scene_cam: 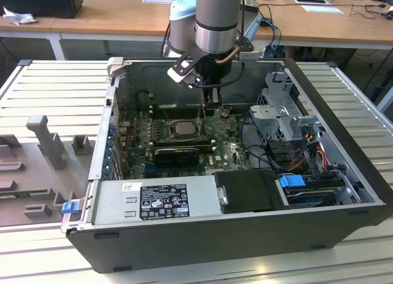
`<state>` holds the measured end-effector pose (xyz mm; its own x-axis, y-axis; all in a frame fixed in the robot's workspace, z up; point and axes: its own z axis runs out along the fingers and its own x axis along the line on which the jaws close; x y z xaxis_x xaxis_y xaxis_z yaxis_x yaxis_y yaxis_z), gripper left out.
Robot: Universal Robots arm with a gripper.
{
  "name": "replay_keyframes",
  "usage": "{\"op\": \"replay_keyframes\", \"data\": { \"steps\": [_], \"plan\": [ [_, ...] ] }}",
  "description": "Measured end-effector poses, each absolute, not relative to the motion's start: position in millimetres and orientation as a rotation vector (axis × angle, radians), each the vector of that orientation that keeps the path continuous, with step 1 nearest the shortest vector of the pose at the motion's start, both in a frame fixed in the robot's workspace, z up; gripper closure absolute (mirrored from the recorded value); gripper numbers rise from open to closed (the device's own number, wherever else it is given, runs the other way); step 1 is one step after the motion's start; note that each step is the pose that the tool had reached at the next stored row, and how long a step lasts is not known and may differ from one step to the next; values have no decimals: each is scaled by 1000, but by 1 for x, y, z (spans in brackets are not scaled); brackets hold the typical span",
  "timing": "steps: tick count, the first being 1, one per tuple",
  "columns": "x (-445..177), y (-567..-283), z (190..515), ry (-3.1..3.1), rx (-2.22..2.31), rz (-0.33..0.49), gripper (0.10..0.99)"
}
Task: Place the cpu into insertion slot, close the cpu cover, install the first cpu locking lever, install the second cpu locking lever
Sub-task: 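Close the cpu cover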
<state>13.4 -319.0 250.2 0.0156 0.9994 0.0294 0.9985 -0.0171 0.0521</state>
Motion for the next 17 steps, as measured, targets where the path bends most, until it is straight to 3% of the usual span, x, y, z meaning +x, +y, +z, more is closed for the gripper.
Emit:
{"op": "replay_keyframes", "data": {
  "steps": [17],
  "plan": [
    [8, -319, 250, 2191, 2227, 90, 980]
  ]
}}
